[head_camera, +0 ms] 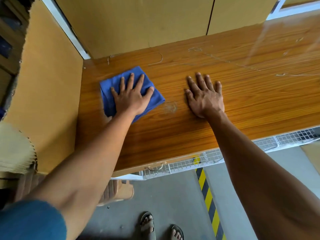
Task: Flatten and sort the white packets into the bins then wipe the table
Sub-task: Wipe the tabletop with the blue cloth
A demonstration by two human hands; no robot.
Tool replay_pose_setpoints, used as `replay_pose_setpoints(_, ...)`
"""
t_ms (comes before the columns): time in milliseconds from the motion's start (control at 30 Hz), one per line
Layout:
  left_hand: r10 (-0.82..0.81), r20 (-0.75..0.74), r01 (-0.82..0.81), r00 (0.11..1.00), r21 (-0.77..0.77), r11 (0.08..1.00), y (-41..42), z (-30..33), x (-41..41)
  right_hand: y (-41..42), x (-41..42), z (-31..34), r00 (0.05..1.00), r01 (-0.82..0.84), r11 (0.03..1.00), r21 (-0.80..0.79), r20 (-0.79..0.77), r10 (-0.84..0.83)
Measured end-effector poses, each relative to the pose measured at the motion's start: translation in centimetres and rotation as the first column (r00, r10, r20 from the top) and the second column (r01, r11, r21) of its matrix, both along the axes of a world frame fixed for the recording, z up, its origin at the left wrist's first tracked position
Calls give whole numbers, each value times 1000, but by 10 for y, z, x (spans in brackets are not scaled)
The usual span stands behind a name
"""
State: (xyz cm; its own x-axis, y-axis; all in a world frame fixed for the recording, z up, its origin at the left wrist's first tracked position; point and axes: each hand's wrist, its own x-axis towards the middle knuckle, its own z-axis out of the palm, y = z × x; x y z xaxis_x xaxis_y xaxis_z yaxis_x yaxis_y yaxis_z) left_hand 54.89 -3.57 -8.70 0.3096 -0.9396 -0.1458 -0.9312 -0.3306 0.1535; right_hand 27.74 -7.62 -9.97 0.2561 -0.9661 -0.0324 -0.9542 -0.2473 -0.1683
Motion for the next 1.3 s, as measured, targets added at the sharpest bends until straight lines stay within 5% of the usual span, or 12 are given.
replay_pose_setpoints(167, 57, 49, -57, 997, -5, 998, 78, -6, 11, 1, 1, 3, 1000, -2, 1000, 16, -15, 3)
replay_pose_setpoints(333, 239, -25, -238, 971, 27, 971, -18, 4, 27, 1, 3, -1, 1000, 7, 1000, 1, -19, -7)
replay_pose_setpoints(600, -204, 35, 203, 978, 19, 979, -33, -4, -46, -1, 3, -8, 998, 37, 998, -49, 50, -35)
replay_pose_setpoints(1067, 45, -35, -46, 998, -15, 999, -53, 0, -97, -21, -41, 7, 984, 47, 998, 40, 171, -53)
replay_pose_setpoints(1300, -169, -27, 168, 985, -27, 985, -71, -3, -180, -59, -134, 6, 981, 138, 990, 8, 136, -137)
